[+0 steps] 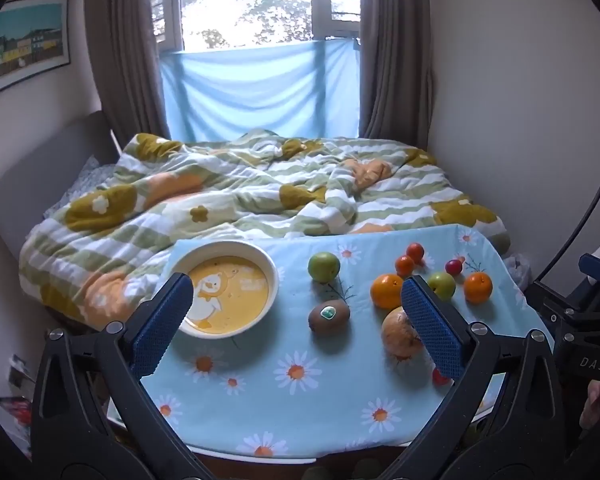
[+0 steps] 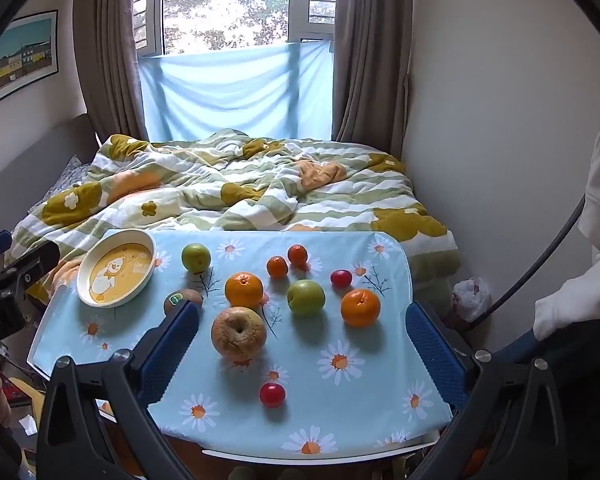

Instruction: Organize fruits

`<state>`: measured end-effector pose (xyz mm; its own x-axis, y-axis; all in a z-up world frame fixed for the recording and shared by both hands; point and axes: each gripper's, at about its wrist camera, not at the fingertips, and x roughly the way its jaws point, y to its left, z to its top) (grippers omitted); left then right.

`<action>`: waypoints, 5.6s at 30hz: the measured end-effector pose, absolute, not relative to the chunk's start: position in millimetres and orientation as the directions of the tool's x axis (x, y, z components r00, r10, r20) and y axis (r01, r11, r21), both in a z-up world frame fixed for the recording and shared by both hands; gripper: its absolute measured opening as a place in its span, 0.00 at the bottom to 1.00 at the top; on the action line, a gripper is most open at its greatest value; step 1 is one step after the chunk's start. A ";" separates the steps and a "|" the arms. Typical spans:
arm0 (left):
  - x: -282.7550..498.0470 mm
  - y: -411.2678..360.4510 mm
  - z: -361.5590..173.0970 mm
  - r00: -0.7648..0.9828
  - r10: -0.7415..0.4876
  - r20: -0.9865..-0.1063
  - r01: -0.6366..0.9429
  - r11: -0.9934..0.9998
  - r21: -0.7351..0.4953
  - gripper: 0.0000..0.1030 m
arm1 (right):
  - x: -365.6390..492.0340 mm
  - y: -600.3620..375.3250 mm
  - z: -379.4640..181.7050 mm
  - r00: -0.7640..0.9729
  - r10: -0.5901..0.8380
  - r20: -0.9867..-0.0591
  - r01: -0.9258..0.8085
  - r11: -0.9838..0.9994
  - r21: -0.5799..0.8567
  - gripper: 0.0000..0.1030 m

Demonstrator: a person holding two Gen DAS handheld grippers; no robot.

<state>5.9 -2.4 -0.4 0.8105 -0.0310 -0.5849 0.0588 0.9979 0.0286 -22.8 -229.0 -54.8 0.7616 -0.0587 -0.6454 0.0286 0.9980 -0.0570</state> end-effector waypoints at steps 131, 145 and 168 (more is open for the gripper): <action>96.7 -159.0 -204.6 0.525 -0.026 -0.851 0.098 0.995 0.030 1.00 | 109.6 -347.7 -207.1 0.531 0.139 -0.836 -0.423 0.898 -0.119 0.99; 103.8 -160.4 -222.6 0.484 0.021 -0.875 0.072 0.995 0.064 0.76 | 134.5 -337.8 -229.7 0.435 0.118 -0.893 -0.507 0.852 -0.134 0.70; 88.1 -148.3 -206.4 0.538 -0.029 -0.842 0.044 0.999 -0.007 0.75 | 137.8 -341.9 -217.2 0.439 0.152 -0.886 -0.460 0.885 -0.076 0.54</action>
